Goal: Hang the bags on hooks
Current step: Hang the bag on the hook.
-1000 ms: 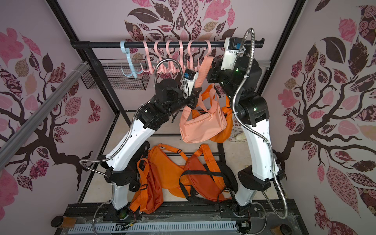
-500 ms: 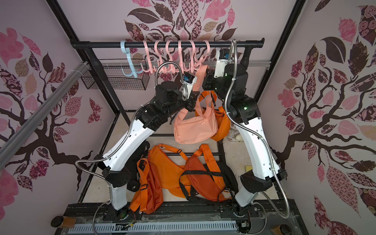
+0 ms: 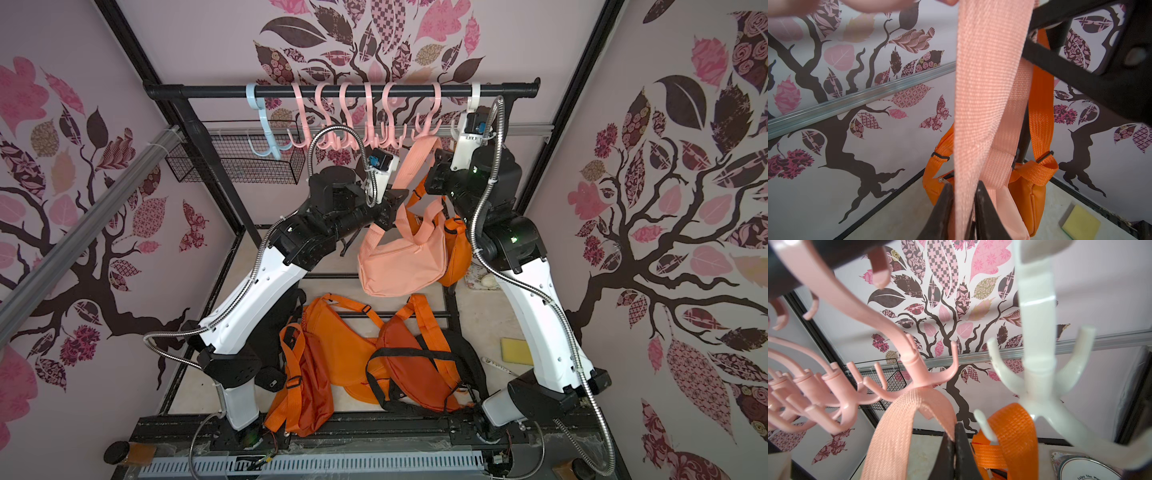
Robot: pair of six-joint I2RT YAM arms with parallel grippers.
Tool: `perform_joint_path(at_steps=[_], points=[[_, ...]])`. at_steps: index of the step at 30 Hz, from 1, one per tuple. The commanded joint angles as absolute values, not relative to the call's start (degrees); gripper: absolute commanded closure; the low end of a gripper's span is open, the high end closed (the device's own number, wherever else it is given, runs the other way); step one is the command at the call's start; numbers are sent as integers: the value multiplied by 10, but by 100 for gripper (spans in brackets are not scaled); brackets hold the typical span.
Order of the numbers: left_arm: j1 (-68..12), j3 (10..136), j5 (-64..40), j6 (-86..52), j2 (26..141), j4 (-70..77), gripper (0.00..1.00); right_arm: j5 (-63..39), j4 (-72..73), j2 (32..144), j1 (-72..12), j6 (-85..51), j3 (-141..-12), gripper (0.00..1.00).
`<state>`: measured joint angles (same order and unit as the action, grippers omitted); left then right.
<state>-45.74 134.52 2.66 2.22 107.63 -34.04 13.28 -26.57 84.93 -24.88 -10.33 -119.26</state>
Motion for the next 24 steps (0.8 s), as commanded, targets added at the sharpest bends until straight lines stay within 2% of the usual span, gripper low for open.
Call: perform_joint_path(at_steps=[1,11,13,15,19,21,24], points=[[-456,1329,23,18,1051,-348,66,179,-276,823,-245,-105,-1175,100],[-457,1303,36,39,1008,-366,30,179,-291,808,-245,-116,-1160,100],[-456,1277,38,41,988,-363,25,181,-288,796,-245,-123,-1148,88],[-457,1245,43,44,965,-361,19,179,-283,781,-245,-130,-1132,70],[-458,1165,64,52,910,-350,7,172,-281,760,-245,-132,-1120,47],[-458,1108,77,53,874,-333,2,163,-282,749,-245,-138,-1117,38],[-458,1033,89,51,821,-324,2,151,-282,727,-245,-150,-1112,31]])
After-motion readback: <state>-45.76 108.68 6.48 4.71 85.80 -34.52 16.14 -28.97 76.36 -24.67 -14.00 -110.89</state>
